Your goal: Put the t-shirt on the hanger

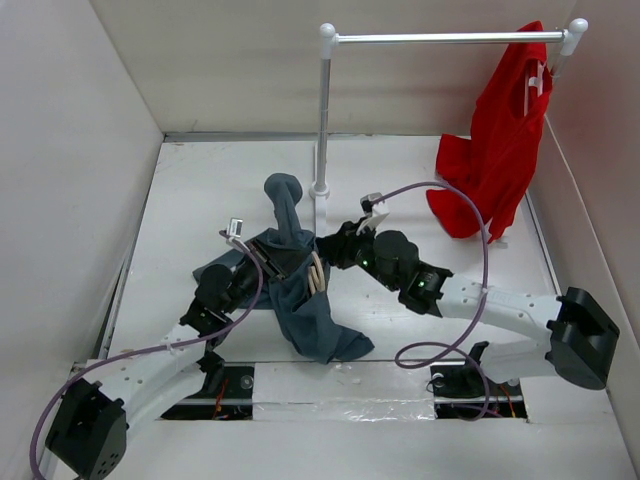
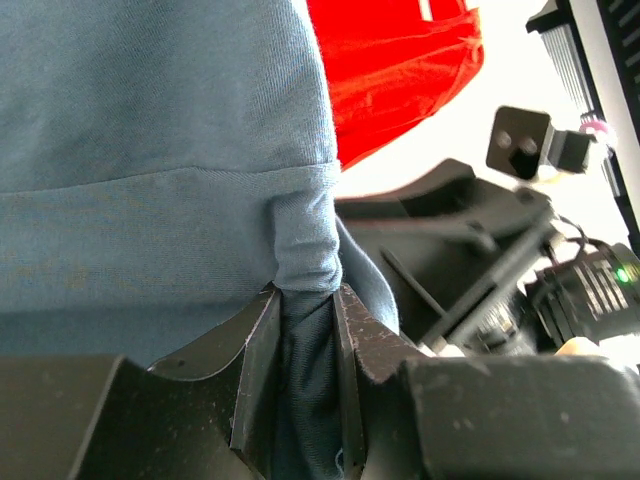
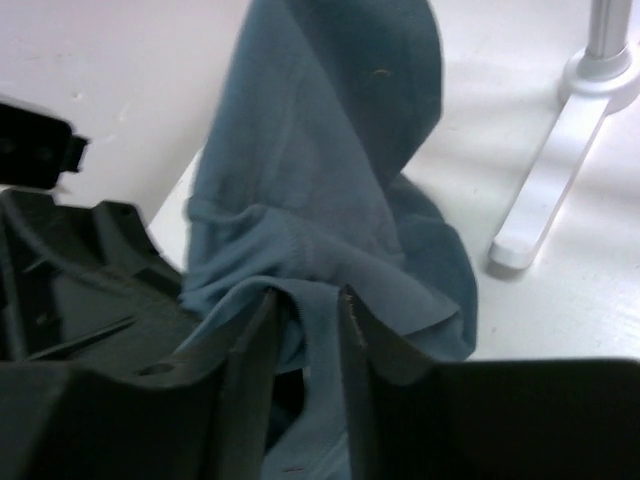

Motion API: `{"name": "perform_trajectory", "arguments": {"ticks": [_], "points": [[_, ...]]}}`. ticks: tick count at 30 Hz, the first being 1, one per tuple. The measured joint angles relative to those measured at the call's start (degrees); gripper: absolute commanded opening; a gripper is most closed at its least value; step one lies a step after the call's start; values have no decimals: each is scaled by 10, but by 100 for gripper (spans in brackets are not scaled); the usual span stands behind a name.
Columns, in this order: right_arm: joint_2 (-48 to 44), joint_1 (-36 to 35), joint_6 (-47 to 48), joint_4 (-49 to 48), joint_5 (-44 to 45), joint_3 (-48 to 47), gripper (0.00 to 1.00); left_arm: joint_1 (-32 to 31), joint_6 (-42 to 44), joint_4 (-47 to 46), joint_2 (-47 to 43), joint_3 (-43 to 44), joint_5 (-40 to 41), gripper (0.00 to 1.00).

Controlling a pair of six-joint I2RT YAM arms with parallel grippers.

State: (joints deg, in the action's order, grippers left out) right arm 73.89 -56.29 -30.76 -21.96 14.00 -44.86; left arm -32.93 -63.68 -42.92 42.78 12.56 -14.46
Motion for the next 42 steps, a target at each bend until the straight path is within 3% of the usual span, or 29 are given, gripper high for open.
{"name": "perform_trajectory", "arguments": {"ticks": [2,7,9,10,15,19,21,22,23,27,29,30,31,34,42], "points": [[-13,-8,-5,7,0,10,45,0,-5,-7,11,-3,0,0],[-76,-21,-10,42,9,44,46,0,-14,-9,13,-17,10,0],[-106,-23,-12,47,14,58,42,0,-16,-6,9,-18,17,0],[-120,-23,-12,48,17,66,34,0,-18,-6,5,-18,20,0],[-160,-31,-20,66,32,92,29,0,-18,-4,-6,-18,29,0],[-193,-63,-20,105,44,97,46,0,-19,-1,-6,-18,34,0],[-214,-83,-16,120,45,97,38,0,-19,2,-6,-18,35,0],[-222,-95,-13,125,45,97,14,0,-19,3,-6,-18,36,0],[-229,-105,-7,131,44,97,4,0,-19,3,-5,-18,36,0],[-222,-139,2,155,40,92,0,0,-19,3,2,-18,36,0],[-200,-154,8,169,40,87,9,0,-19,3,5,-18,36,0],[-186,-162,10,176,40,85,20,0,-19,3,6,-18,36,0],[-171,-169,10,182,40,82,39,0,-18,3,7,-18,36,0],[-132,-190,14,191,47,82,56,0,-18,3,7,-18,36,0],[-67,-203,17,176,75,77,57,0,-18,7,-2,-18,38,0]]}}
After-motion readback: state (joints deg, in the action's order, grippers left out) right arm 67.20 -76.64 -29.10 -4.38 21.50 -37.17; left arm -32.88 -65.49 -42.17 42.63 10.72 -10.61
